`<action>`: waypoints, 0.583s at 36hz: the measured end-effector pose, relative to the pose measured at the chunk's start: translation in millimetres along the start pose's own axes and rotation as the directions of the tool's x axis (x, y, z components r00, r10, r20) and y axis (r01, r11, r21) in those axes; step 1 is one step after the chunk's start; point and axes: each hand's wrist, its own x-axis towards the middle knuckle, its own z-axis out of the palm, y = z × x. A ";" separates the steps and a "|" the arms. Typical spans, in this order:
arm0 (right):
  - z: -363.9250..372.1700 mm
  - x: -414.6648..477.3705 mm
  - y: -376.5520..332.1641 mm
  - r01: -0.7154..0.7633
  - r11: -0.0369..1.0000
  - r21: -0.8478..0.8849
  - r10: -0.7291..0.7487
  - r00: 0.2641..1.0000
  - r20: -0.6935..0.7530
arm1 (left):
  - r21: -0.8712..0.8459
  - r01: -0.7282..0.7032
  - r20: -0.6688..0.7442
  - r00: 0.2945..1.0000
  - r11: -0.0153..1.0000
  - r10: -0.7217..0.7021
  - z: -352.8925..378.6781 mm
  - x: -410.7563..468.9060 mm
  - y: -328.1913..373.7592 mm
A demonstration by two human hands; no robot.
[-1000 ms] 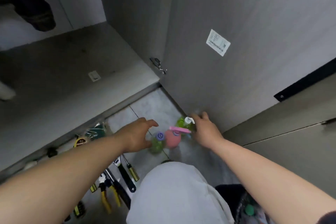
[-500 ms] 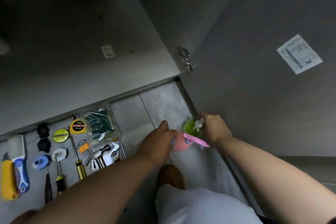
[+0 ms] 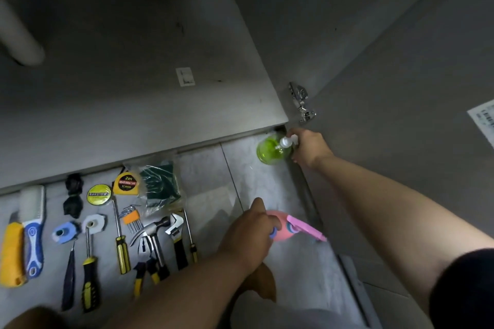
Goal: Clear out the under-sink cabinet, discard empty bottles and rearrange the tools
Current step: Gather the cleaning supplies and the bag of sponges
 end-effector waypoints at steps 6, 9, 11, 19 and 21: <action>6.2 25.1 -9.1 -0.012 1.000 0.022 0.012 0.999 -0.031 | -0.021 0.006 -0.002 1.000 1.000 -0.006 5.8 5.6 -3.2; 8.2 26.9 -9.2 -0.006 1.000 0.023 0.007 0.999 -0.034 | -0.025 -0.002 -0.010 1.000 1.000 0.002 7.5 6.0 -3.1; 9.9 18.2 -6.5 0.002 0.999 0.043 0.000 0.998 -0.055 | -0.023 -0.007 0.001 1.000 1.000 0.007 6.1 6.3 -3.7; 21.1 -68.0 25.9 -0.041 0.998 -0.046 0.053 0.949 0.312 | 0.030 -0.001 -0.009 1.000 1.000 0.001 -7.6 4.9 -4.4; 23.1 -88.6 36.2 -0.036 0.999 -0.027 0.044 0.914 0.404 | 0.009 0.047 -0.029 0.999 0.999 -0.046 -13.5 4.7 -5.9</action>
